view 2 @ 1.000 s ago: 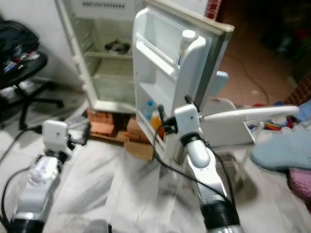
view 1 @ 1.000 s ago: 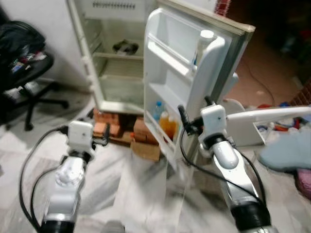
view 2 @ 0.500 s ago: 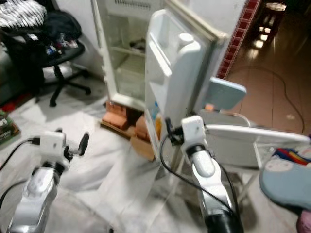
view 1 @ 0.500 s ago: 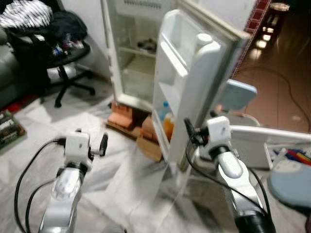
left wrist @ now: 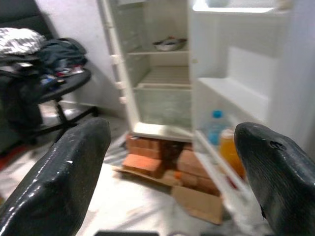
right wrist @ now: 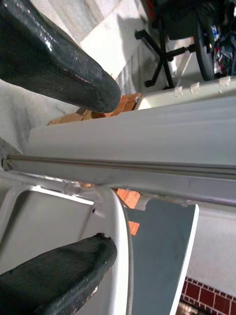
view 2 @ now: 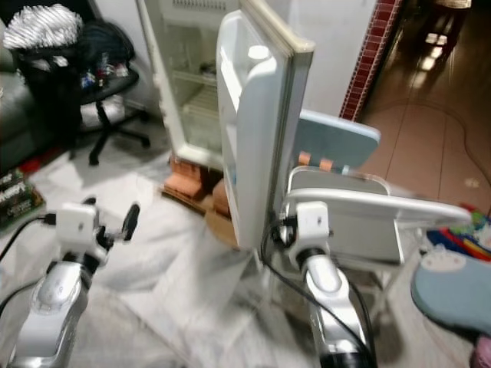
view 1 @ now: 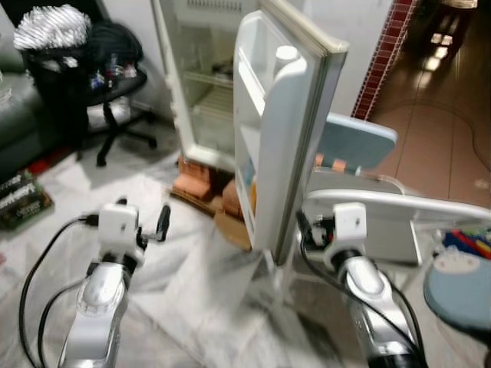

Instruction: Restocking fridge

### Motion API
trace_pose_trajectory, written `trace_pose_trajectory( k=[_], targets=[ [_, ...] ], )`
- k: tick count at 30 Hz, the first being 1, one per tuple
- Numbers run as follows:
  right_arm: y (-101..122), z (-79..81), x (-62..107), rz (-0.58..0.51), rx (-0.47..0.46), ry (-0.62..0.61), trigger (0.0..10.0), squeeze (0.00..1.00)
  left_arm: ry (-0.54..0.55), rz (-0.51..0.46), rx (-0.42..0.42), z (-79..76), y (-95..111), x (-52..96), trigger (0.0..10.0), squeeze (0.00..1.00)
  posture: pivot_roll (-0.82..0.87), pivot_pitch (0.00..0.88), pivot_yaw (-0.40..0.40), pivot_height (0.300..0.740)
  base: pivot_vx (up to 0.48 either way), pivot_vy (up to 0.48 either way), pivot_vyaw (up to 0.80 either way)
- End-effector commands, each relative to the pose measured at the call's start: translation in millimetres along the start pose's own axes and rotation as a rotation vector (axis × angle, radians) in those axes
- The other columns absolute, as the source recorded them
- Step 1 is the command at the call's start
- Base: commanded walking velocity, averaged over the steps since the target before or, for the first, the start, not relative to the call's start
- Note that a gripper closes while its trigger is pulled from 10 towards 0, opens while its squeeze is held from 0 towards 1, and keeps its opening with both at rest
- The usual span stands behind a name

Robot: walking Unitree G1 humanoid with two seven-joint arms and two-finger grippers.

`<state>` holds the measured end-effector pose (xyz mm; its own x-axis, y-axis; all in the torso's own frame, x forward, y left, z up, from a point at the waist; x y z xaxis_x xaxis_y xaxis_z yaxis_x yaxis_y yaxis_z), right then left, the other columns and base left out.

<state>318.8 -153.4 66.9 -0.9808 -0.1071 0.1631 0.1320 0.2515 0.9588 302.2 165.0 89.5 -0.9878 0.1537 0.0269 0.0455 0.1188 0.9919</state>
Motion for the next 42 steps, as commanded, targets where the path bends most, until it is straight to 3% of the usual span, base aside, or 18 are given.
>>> trace_pose_trajectory(
  k=[1,16,39,42],
  targets=[
    [15.7,-3.2,-1.3,-0.063,-0.004,-0.018,10.0,0.0,0.012,-0.014,-0.012,6.9,6.1,0.3,10.0,0.0,0.06,0.0,-0.009,0.74,0.36,0.0,0.69],
    [46.8,-9.3,-8.7,-0.169,0.014,-0.035,10.0,0.0,0.027,-0.016,0.005,11.5,6.4,6.0,10.0,0.0,0.07,0.0,-0.021,0.74,0.417,0.0,0.59],
    [39.8,-20.9,-2.3,-0.157,0.024,-0.055,10.0,0.0,0.041,0.033,0.005,12.5,-1.6,6.7,10.0,0.0,0.08,0.0,-0.025,0.74,0.033,0.0,0.0],
    [36.6,-32.9,-5.5,-0.132,0.074,-0.1,10.0,0.0,0.043,0.042,0.003,13.0,-3.3,7.0,10.0,0.0,0.08,0.0,-0.027,0.74,0.0,0.0,0.0]
  ],
)
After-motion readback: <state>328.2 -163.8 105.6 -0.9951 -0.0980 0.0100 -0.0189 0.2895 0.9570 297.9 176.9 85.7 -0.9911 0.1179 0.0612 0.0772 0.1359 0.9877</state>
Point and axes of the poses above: a point about 5 cm out from each wrist's last joint towards the gripper, its own x axis pointing back from the gripper into the wrist, its own y axis along the axis of the wrist's last joint, z = x × y, the point moved 5 cm from there along -x, pointing out of the wrist towards the gripper, and after that the axes turned 12 degrees about x, right-handed, at the moved point
